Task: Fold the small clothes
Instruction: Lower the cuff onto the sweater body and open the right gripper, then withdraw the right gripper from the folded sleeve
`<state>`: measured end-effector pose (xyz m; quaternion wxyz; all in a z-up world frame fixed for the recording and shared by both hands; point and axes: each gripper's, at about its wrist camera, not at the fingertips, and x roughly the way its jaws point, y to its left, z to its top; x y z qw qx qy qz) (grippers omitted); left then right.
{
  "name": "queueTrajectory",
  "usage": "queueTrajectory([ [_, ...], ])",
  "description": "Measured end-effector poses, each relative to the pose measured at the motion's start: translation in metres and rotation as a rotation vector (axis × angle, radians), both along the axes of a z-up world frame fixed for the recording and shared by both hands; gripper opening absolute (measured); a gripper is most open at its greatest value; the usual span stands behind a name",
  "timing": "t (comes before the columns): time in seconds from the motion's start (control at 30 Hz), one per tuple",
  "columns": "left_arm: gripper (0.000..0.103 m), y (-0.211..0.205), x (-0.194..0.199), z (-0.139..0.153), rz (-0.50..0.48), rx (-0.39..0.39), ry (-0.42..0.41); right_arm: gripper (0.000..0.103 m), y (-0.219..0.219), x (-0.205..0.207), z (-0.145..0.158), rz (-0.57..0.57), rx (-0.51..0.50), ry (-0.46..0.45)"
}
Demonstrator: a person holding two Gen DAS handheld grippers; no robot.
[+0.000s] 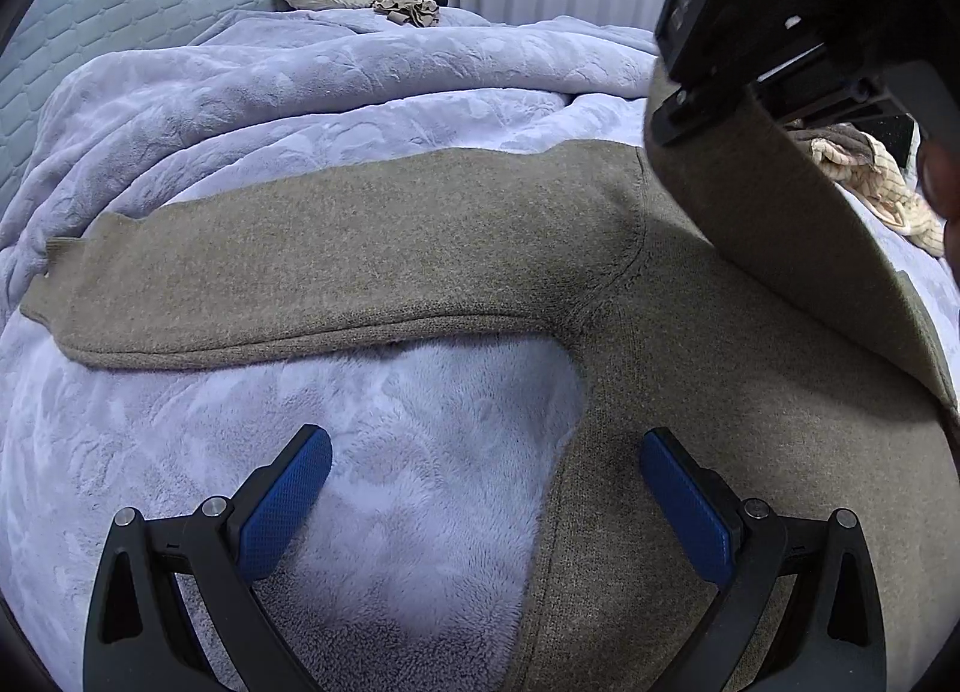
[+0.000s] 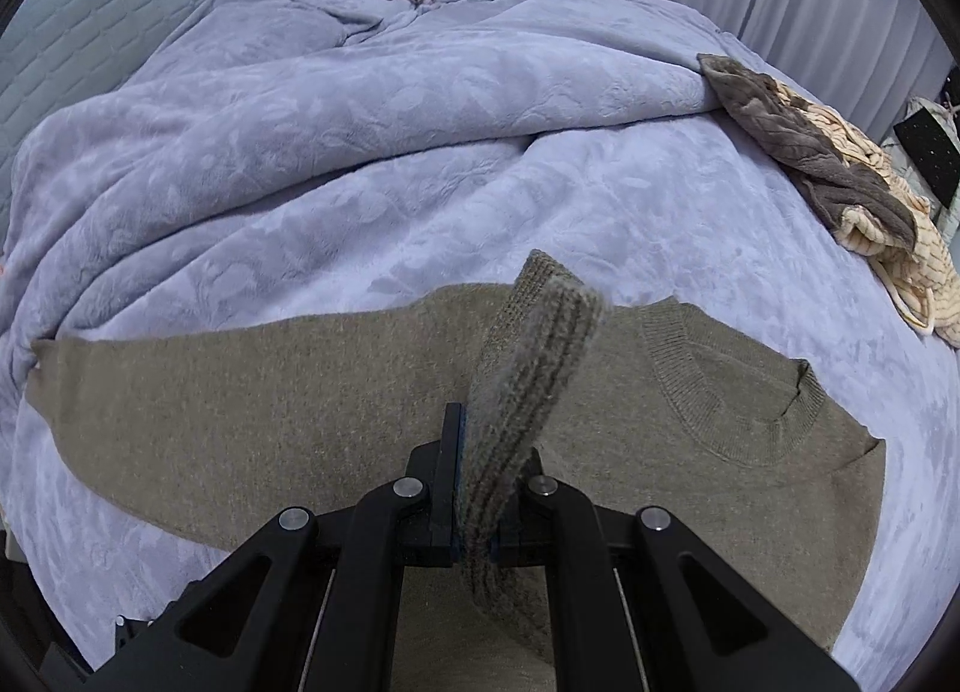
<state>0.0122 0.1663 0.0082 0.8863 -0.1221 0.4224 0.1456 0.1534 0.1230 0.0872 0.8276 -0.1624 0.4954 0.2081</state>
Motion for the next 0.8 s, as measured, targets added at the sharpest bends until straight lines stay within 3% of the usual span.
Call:
queueTrajectory([
  [0.23,0.103,0.002,-0.002,-0.001,0.009,-0.016,-0.005,0.01,0.021,-0.013,-0.028,0.122,-0.05,0.106],
  [0.43,0.103,0.002,-0.002,-0.002,0.009,-0.017,-0.003,0.017,0.022,-0.025,-0.017,0.224,0.119,0.26],
  [0.47,0.103,0.002,-0.002,-0.002,0.009,-0.018,-0.002,0.021,0.02,-0.028,-0.008,0.238,0.14,0.246],
  [0.5,0.103,0.002,-0.002,-0.002,0.009,-0.017,-0.001,0.032,0.017,-0.03,0.001,0.244,0.156,0.23],
  [0.57,0.103,0.002,-0.001,-0.003,0.008,-0.018,0.004,0.053,0.005,-0.03,0.013,0.212,0.161,0.174],
  [0.67,0.103,0.002,0.001,-0.005,0.009,-0.025,0.012,0.056,-0.023,-0.021,0.013,0.128,0.139,0.13],
  [0.8,0.103,0.002,0.002,-0.005,0.01,-0.019,0.02,0.056,-0.071,-0.004,-0.016,-0.036,0.076,0.155],
])
